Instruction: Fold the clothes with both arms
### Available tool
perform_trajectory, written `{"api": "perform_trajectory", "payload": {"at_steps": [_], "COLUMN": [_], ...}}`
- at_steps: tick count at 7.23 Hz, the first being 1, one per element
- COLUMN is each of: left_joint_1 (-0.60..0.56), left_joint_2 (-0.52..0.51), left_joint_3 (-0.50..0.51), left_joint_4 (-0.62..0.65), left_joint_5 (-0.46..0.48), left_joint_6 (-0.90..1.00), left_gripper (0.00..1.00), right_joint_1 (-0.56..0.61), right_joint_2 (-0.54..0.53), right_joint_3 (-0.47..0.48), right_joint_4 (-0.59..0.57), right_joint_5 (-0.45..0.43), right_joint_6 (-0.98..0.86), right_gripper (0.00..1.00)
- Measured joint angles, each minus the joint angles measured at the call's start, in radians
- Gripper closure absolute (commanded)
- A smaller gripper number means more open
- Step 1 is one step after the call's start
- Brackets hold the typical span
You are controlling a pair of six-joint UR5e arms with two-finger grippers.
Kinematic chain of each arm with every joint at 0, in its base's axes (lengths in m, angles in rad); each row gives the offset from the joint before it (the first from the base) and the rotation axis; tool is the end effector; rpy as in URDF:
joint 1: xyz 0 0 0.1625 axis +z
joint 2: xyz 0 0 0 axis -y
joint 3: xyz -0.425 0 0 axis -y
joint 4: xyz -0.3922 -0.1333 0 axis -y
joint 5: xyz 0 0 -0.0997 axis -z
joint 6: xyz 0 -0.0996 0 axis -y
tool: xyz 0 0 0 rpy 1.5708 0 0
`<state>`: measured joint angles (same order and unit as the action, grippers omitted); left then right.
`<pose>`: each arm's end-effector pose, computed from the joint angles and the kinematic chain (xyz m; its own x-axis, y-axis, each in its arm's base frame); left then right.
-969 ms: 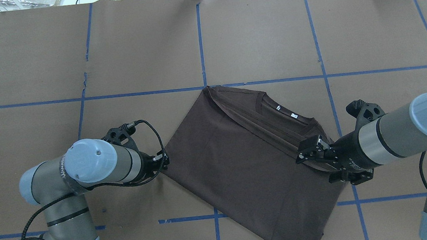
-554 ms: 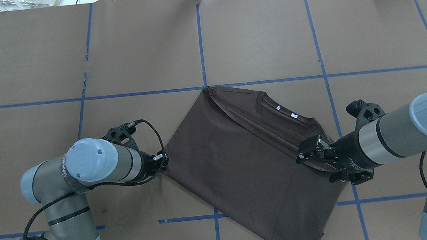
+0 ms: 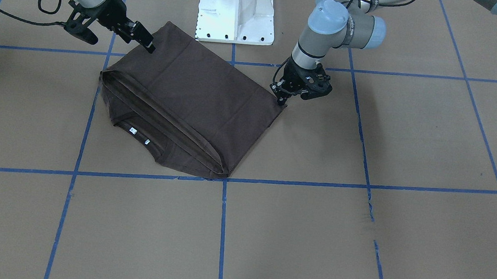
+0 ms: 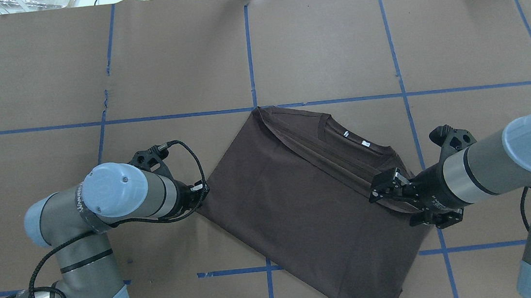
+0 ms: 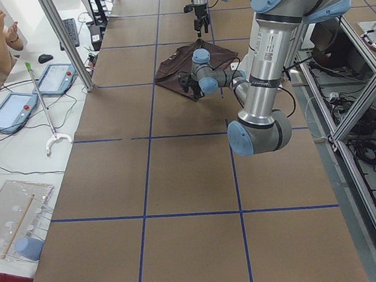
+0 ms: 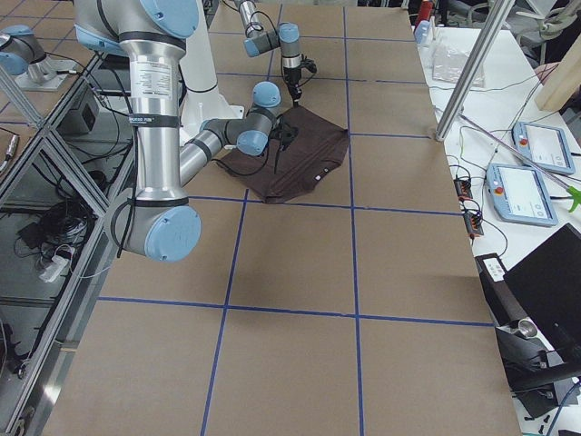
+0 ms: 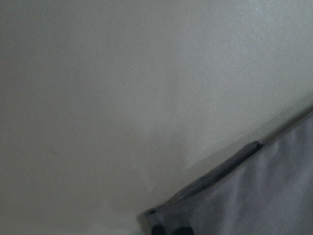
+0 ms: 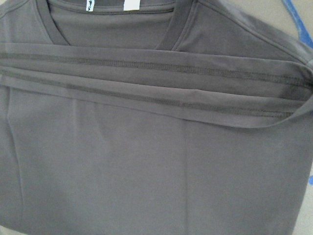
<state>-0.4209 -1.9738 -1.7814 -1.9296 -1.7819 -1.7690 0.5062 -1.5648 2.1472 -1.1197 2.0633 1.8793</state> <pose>0.5236 -0.3576 0.3001 0.4565 -0.4153 -0.7868 0.3380 0.8990 -0.2784 -0.3575 -0.2967 0.3310 0.4046 0.5302 0.7451 -0.2045 0.8466 -0.4914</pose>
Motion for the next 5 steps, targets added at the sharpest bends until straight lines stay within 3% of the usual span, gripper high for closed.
{"api": "perform_trajectory", "payload": {"at_steps": [1,2,3,5], "left_joint_1": [-0.018,-0.029,-0.033,-0.015], "left_joint_2": [-0.005,-0.005,-0.006,-0.010], "left_joint_3": [-0.004,-0.007,-0.008,0.004], "left_joint_4": [0.019,0.028,0.031,0.037], "left_joint_5": [0.000,-0.001,-0.001,-0.001], "left_joint_6": [0.014,0.037,0.048,0.050], "left_gripper": [1.00,0.68,0.42,0.42], "right_joint_1": [0.000,0.000,0.000,0.001], "right_joint_2": [0.001,0.001,0.002,0.003], "right_joint_3": [-0.002,-0.002,-0.003,-0.002], "right_joint_4": [0.001,0.001,0.001,0.001], "right_joint_5": [0.000,0.000,0.000,0.000], "right_joint_6": [0.000,0.000,0.000,0.000], "right_gripper": [0.00,0.00,0.00,0.00]}}
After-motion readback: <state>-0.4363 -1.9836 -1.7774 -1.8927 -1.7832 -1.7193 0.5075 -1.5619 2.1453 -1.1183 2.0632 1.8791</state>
